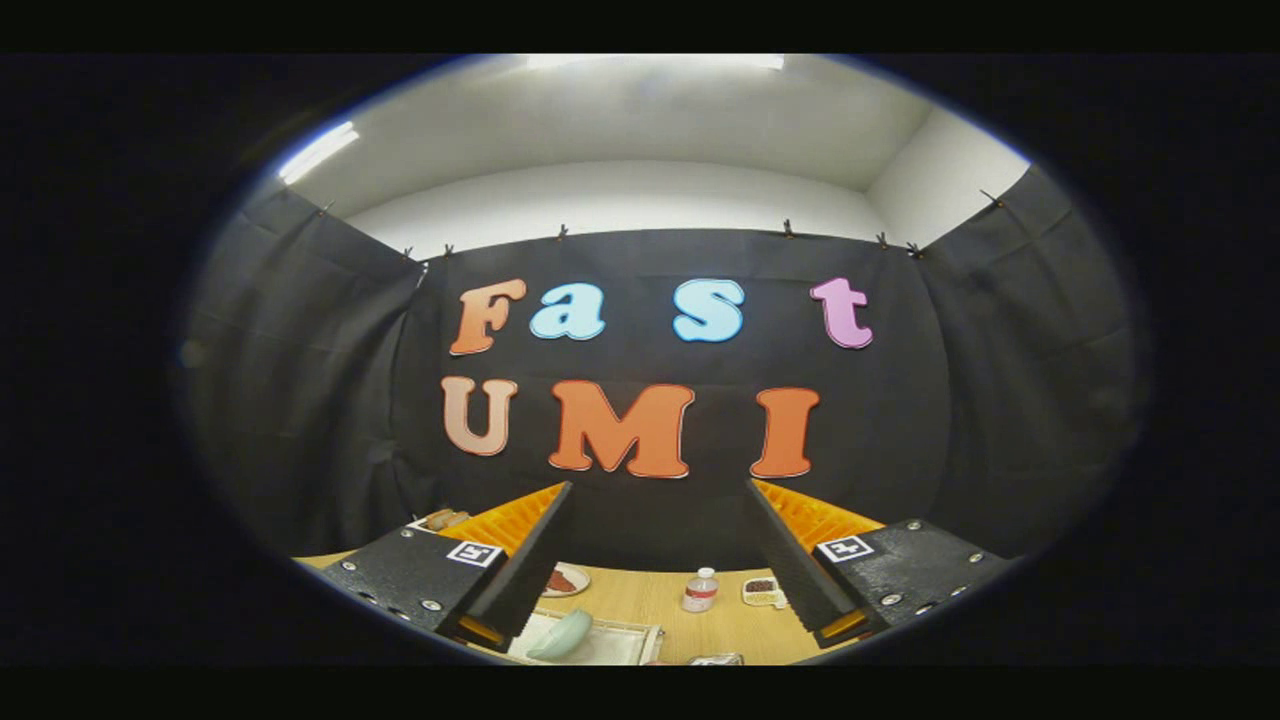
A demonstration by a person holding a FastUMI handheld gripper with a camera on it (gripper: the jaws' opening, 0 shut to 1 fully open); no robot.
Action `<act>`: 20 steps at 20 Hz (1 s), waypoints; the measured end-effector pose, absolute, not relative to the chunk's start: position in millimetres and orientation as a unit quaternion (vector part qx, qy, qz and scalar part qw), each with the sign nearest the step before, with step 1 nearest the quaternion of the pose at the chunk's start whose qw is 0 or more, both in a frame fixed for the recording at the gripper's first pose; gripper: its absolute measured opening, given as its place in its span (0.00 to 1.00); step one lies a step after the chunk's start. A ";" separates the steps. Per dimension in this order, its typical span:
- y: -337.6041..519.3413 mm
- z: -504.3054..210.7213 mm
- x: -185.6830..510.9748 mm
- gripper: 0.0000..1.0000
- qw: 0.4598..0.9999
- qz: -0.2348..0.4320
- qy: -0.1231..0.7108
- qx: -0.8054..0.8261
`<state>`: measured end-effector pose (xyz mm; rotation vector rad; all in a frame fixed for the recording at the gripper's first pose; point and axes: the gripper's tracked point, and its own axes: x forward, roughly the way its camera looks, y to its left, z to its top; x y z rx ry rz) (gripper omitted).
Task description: Take the plate from the dish rack, then take the spoon from the basket and place it into the plate.
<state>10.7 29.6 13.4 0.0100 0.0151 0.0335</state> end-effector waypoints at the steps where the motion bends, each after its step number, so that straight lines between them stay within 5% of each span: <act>1: 31.5 14.2 12.5 0.98 1.000 0.017 0.008 0.006; 9: 30.9 7.0 27.8 0.98 0.999 0.007 0.029 0.029; 20: 68.0 -66.7 46.8 0.98 0.980 0.054 0.173 0.081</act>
